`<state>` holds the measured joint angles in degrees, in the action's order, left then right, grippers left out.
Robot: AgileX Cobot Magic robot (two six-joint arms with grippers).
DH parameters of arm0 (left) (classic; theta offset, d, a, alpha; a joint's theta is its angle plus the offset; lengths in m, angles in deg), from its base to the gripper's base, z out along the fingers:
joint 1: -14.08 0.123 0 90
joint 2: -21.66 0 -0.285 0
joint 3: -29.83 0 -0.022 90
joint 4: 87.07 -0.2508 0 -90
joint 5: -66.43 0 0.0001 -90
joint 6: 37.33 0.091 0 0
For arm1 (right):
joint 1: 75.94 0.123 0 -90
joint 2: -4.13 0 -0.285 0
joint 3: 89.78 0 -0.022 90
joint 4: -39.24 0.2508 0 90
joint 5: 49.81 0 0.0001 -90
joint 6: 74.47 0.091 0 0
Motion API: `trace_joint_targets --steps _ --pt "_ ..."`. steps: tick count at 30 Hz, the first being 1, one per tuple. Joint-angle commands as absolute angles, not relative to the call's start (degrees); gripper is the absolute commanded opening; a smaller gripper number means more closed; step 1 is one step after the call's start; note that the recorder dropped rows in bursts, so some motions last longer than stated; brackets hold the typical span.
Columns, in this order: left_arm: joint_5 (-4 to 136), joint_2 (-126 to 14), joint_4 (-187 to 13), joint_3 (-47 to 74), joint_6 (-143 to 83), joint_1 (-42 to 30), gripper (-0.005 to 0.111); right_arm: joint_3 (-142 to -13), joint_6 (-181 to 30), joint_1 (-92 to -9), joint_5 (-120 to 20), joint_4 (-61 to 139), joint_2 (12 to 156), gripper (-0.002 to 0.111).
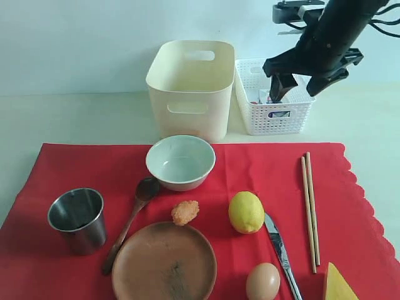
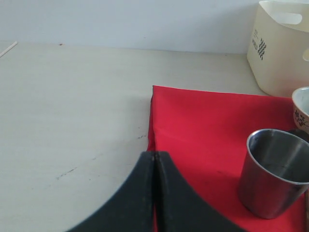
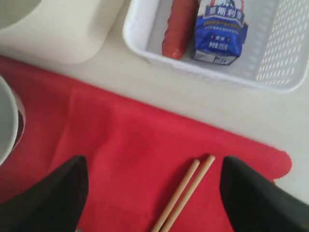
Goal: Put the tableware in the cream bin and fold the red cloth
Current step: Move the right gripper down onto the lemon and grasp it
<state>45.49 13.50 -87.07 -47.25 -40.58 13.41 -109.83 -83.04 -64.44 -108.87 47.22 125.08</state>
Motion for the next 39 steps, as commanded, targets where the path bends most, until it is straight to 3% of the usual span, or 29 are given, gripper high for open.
trace_joint_targets --steps 1,8,15,20,39 --pt "46.1 13.9 -86.7 -47.4 -40.8 13.5 0.000 -100.3 -83.8 -63.9 -105.1 46.6 117.7 0.071" --pt "46.1 13.9 -86.7 -47.4 -40.8 13.5 0.000 -86.2 -83.8 -63.9 -99.8 46.6 106.0 0.071" --pt "46.1 13.9 -86.7 -47.4 -40.8 13.5 0.000 -80.3 -83.8 -63.9 -96.7 46.2 95.0 0.071" --pt "46.1 13.9 -86.7 -47.4 -40.8 13.5 0.000 -76.4 -83.8 -59.3 -91.8 44.0 91.0 0.071" --pt "46.1 13.9 -86.7 -47.4 -40.8 13.5 0.000 -74.8 -83.8 -46.1 -91.5 43.4 106.6 0.071"
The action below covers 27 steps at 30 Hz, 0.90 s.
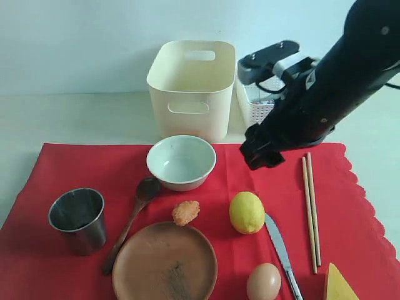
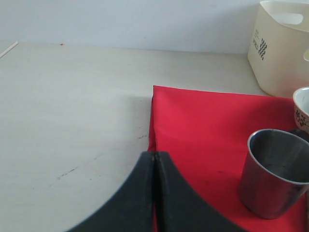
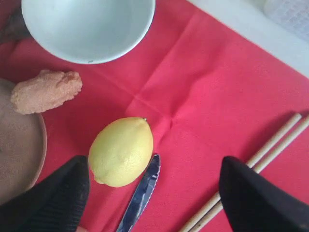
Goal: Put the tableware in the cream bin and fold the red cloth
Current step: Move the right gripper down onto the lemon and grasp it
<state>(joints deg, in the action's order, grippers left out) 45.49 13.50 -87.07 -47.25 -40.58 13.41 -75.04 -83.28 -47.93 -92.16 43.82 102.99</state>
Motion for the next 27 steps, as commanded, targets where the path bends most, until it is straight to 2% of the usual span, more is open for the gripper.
trace_joint_targets --steps 1,23,27 --pt "46.1 13.9 -86.7 -47.4 -40.8 13.5 0.000 -74.8 -83.8 -45.5 -91.6 43.4 107.4 0.071" --pt "46.1 13.9 -86.7 -47.4 -40.8 13.5 0.000 -74.8 -78.2 -44.0 -87.6 44.8 121.6 0.071" --pt "46.1 13.9 -86.7 -47.4 -40.8 13.5 0.000 -74.8 -78.2 -44.0 -87.3 44.9 123.6 0.065"
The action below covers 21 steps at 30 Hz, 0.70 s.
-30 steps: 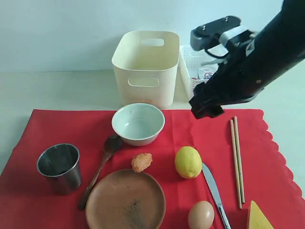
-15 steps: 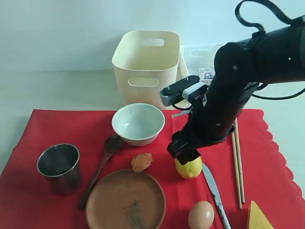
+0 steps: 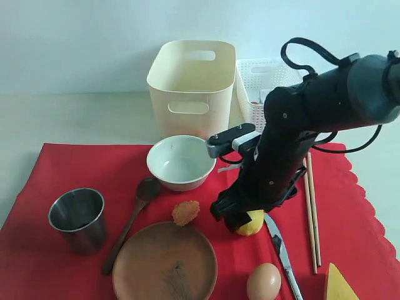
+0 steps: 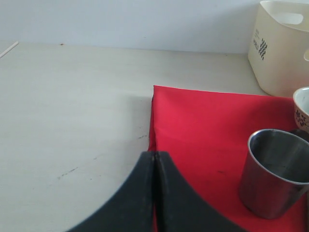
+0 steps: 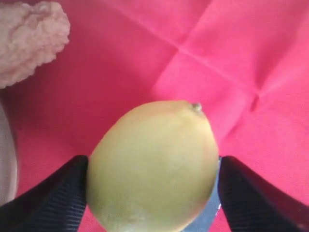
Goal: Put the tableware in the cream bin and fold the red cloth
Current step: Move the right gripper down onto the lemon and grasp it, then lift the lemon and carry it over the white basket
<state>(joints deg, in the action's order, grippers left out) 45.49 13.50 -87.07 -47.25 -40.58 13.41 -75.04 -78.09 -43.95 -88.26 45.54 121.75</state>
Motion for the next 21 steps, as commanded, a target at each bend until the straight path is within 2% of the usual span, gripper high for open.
trace_joint_targets --steps 1,3,7,9,21 --pt "46.1 13.9 -86.7 -47.4 -40.8 13.5 0.000 -74.8 -78.2 -44.0 -87.3 44.9 123.8 0.061" --pt "46.1 13.9 -86.7 -47.4 -40.8 13.5 0.000 -74.8 -78.5 -44.0 -87.7 43.9 123.8 0.049" --pt "46.1 13.9 -86.7 -47.4 -40.8 13.5 0.000 -77.2 -78.5 -44.0 -92.3 41.7 122.5 0.010" --pt "46.1 13.9 -86.7 -47.4 -40.8 13.5 0.000 -78.5 -78.9 -44.0 -94.6 40.2 121.0 0.000" --pt "46.1 13.9 -86.7 -47.4 -40.8 13.5 0.000 -79.5 -75.6 -45.4 -93.5 34.2 108.8 0.000"
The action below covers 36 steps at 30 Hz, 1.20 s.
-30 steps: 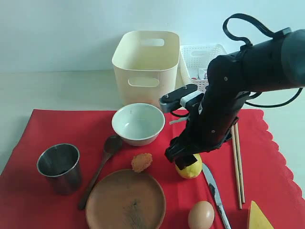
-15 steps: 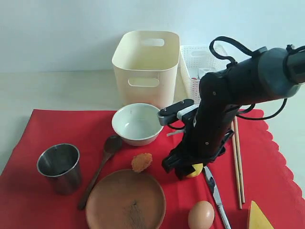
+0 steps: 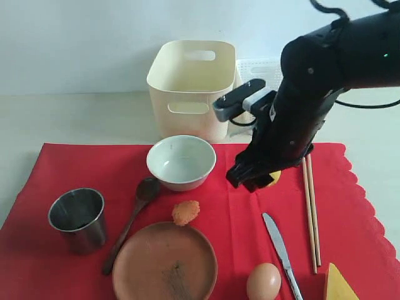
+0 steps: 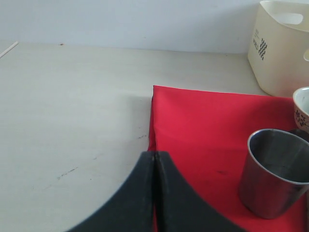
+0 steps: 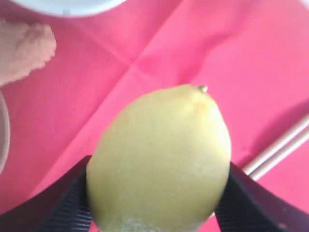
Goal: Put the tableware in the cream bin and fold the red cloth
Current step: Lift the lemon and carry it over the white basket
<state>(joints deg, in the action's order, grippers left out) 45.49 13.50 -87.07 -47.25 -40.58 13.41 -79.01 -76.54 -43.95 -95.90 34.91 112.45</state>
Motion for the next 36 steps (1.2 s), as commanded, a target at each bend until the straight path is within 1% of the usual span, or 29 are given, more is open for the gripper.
trace_joint_targets --steps 1,11,19,24,36 --pt "46.1 13.9 -86.7 -47.4 -40.8 13.5 0.000 -79.5 -75.6 -45.9 -93.1 34.2 108.2 0.000" --pt "46.1 13.9 -86.7 -47.4 -40.8 13.5 0.000 -80.9 -75.2 -56.5 -87.2 36.5 107.4 0.000" --pt "46.1 13.9 -86.7 -47.4 -40.8 13.5 0.000 -90.4 -81.9 -64.9 -87.4 50.8 112.7 0.000" --pt "46.1 13.9 -86.7 -47.4 -40.8 13.5 0.000 -97.5 -88.1 -66.6 -88.2 58.2 119.4 0.000" --pt "46.1 13.9 -86.7 -47.4 -40.8 13.5 0.000 -118.4 -88.3 -66.6 -88.9 58.3 136.9 0.000"
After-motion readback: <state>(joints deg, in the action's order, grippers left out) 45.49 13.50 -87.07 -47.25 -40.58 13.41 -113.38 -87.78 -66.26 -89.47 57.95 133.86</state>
